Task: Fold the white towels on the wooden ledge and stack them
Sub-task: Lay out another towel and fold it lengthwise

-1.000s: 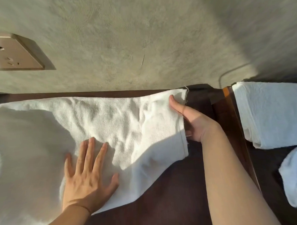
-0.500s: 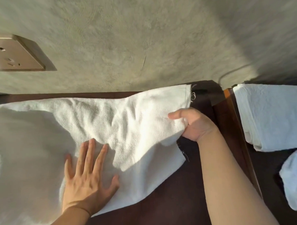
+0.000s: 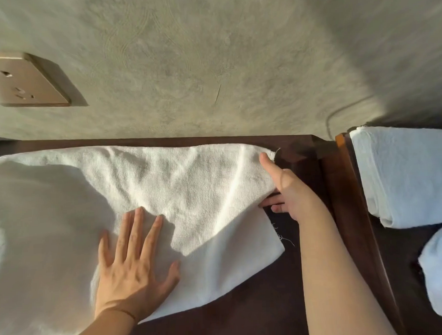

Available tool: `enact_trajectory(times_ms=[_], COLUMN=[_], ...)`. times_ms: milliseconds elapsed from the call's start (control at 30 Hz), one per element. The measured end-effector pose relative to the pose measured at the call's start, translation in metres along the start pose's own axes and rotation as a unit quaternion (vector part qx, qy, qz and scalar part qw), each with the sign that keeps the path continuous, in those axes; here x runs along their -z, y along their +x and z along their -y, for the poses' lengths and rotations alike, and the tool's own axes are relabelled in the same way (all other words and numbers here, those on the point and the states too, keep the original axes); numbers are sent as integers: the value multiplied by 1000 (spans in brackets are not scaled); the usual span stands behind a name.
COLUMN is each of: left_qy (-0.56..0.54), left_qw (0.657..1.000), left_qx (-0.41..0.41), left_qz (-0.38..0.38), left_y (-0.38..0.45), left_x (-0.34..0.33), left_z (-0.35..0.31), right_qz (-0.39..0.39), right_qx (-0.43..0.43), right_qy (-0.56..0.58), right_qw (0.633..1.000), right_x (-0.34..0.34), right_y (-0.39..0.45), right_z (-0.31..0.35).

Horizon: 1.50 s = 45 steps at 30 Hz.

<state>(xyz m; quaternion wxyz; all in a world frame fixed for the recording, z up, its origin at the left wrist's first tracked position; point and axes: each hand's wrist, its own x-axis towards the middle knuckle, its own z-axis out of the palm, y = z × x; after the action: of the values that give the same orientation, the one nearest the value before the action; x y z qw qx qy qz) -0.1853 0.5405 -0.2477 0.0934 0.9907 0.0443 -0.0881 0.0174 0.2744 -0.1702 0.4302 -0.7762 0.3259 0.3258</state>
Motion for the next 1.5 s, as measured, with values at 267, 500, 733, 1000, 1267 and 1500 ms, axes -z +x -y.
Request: enact_trajectory(times_ms=[267, 500, 733, 1000, 1267, 1500], left_qy=[16, 19, 8, 8, -153, -256], left_qw=[1000, 1000, 1000, 998, 978, 915], left_qx=[-4, -3, -20, -40, -137, -190], left_qz=[-2, -3, -10, 43, 22, 248], left_y=[2, 1, -1, -29, 69, 179], left_x=[-2, -3, -2, 5, 57, 78], left_z=[1, 2, -2, -9, -71, -165], right_qz=[35, -77, -276, -264, -136, 104], right_qx=[62, 72, 61, -38, 115, 76], right_qy=[-86, -164, -194, -129, -102, 210], right_qw=[994, 981, 939, 955, 979, 969], right_x=[-21, -34, -45, -57, -30, 2], right_y=[-27, -56, -72, -93, -97, -91], right_z=[-55, -89, -117, -124, -133, -117])
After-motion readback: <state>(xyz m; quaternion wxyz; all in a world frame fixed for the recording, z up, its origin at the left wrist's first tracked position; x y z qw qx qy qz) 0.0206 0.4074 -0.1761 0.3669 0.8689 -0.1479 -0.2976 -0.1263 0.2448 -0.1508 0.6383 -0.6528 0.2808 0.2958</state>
